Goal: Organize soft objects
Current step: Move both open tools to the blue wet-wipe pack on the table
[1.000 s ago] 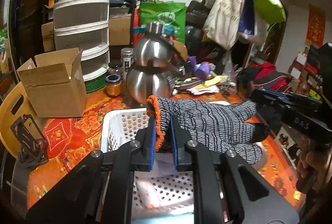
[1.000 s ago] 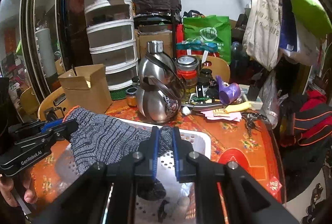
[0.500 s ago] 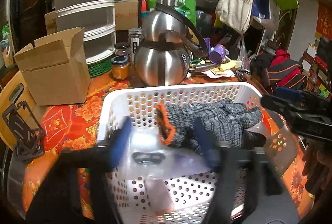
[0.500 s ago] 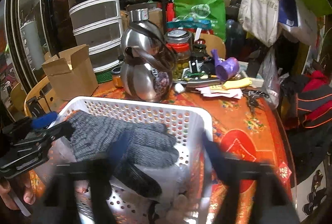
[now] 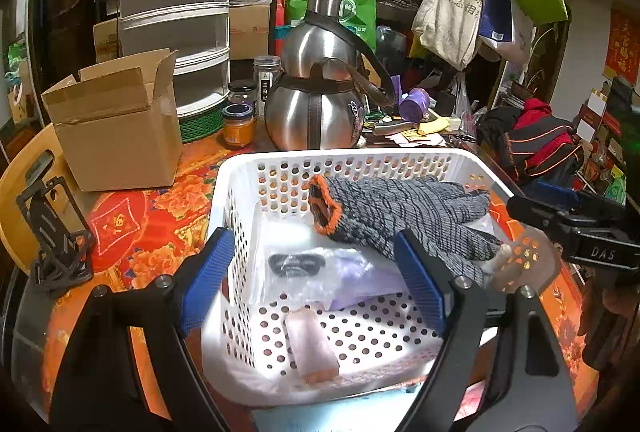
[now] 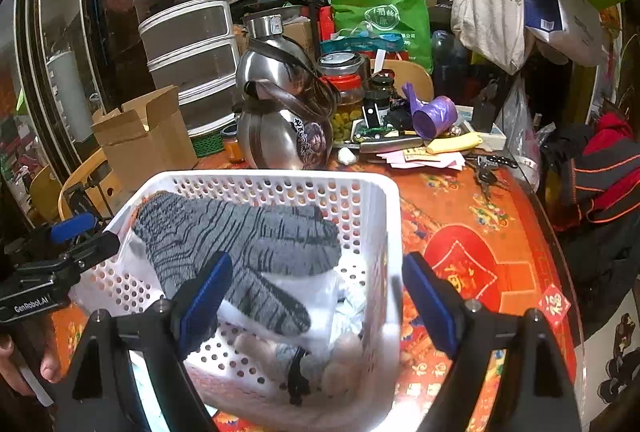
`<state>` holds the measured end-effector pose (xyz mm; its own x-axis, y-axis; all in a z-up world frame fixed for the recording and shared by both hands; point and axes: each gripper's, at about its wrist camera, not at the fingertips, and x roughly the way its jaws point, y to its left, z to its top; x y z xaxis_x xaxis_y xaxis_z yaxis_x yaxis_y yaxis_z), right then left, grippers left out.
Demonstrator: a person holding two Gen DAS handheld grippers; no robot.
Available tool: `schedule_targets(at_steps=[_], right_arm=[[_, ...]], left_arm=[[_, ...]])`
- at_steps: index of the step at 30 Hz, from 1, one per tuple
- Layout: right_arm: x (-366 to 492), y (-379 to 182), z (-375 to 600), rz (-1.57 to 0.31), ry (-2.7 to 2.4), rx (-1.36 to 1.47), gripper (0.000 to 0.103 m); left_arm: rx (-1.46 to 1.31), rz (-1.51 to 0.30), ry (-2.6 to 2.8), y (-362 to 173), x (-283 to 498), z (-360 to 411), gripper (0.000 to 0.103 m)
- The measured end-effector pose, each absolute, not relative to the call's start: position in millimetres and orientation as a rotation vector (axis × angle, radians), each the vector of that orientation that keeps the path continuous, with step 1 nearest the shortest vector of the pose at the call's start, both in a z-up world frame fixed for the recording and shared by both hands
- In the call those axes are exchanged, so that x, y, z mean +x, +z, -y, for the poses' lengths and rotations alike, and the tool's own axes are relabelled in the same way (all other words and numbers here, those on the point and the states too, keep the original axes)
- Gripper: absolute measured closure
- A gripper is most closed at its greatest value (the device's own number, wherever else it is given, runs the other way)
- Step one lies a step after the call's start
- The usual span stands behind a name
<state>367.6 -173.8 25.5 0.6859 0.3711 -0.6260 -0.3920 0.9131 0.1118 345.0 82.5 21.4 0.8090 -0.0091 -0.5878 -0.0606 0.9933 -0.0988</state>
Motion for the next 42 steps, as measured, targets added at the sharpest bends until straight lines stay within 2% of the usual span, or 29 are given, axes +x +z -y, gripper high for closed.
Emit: schedule_targets(at_steps=[9, 15, 26, 27, 31, 33, 40, 42], right_arm=[[358, 19, 178, -0.699, 0.428, -0.004, 0.016], [318, 24, 185, -0.645, 0.481, 0.033, 0.016], [219, -36, 181, -0.732, 0.548, 0.1, 0.016], [212, -42, 175, -0.729, 0.562, 0.093, 0.018], [200, -62, 150, -0.776, 0.61, 0.076, 0.037], [201, -74, 138, -0.816, 0.621, 0.067, 0.041], [208, -96, 123, -0.884, 0.627, 0.067, 0.043], [209, -97, 122, -0.886, 0.632, 0.069, 0.046]], left_arm=[[-0.111, -0.632, 0.039, 18, 331, -84, 0.022], [-0.117, -0.612, 0.046, 12, 281, -91, 0.022], [-0.159, -0.701, 0.054, -61, 196, -114, 0.021], [-0.164, -0.709, 0.054, -67, 195, -116, 0.021], [-0.167, -0.762, 0.048, -90, 195, -117, 0.021], [-0.162, -0.777, 0.037, -97, 198, -114, 0.021], [-0.162, -0.794, 0.004, -103, 205, -105, 0.022], [-0.174, -0.807, -0.019, -105, 206, -104, 0.028]])
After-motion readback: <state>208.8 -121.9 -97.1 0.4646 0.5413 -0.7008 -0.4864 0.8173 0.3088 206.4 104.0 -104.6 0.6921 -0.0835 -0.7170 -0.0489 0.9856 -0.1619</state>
